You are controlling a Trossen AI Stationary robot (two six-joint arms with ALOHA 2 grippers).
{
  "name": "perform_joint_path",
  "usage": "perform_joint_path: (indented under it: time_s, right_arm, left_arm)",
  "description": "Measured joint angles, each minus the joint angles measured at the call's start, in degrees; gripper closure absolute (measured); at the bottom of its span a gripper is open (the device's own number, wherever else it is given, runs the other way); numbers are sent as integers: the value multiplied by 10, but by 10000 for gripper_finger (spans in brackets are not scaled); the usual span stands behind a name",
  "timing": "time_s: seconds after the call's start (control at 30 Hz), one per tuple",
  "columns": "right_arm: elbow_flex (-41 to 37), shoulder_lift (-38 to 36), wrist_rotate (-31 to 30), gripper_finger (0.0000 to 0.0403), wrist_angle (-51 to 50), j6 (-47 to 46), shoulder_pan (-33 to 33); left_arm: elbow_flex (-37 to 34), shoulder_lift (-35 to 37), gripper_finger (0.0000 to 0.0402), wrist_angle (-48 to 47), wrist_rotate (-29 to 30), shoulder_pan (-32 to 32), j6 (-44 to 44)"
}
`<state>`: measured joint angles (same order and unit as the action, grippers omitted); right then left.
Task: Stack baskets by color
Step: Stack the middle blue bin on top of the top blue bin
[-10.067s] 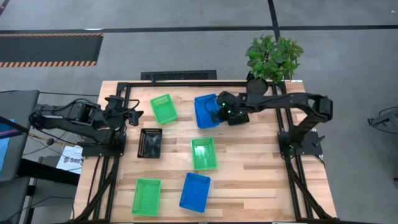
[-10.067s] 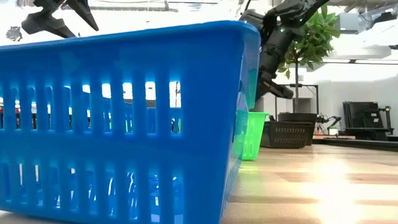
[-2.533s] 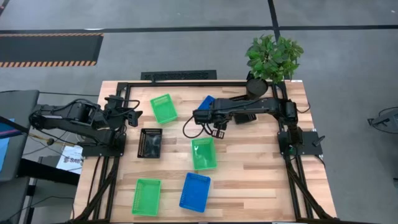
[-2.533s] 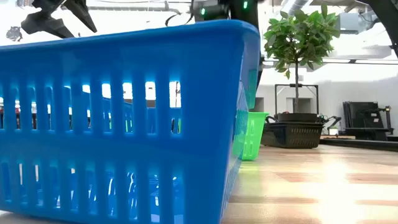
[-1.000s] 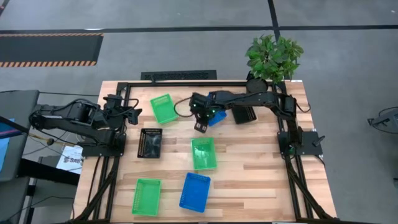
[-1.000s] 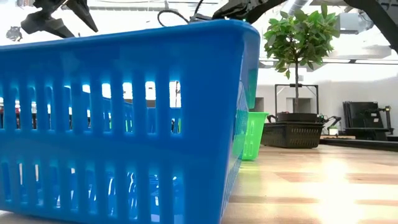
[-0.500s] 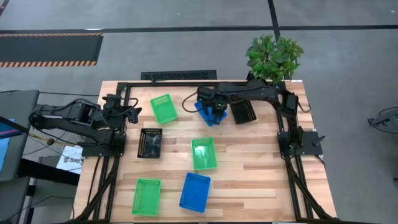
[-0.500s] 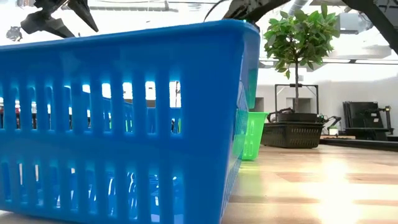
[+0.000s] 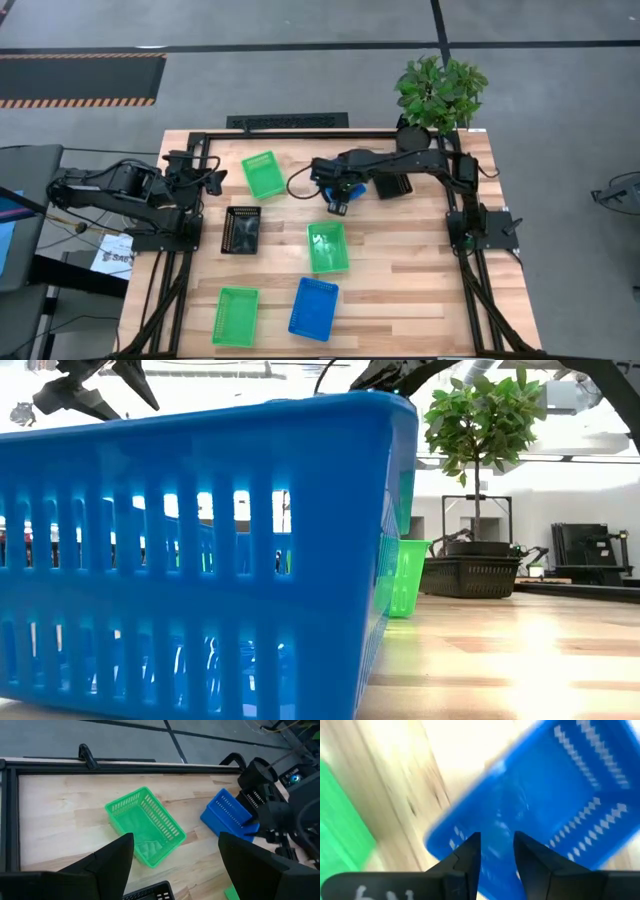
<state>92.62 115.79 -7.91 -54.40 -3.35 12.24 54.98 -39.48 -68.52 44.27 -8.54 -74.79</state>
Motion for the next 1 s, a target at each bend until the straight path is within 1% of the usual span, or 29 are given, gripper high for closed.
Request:
perform_joint_path:
  time_s: [0.13,0.3,0.57,0.73,0.77,0.9,1.0]
  right_arm:
    - [0,0,48,266,71,-29,20]
    - [0,0,56,269,116,-39,54]
    - [0,0,48,270,112,-57,127]
    - [0,0,47,272,96,-53,154]
    - [0,0,41,273,96,-53,157]
    - [0,0,-20,278,91,-53,161]
    - [0,0,-37,283,78,-53,161]
  left_arm:
    - [0,0,123,0,1,0,-8]
    - [0,0,123,0,1,0,-19]
    - [0,0,123,0,1,0,-28]
    - [0,0,123,0,1,0,-31]
    - [0,0,123,0,1,0,-31]
    - [0,0,123,0,2,0,-37]
    - [0,0,123,0,7,0,-38]
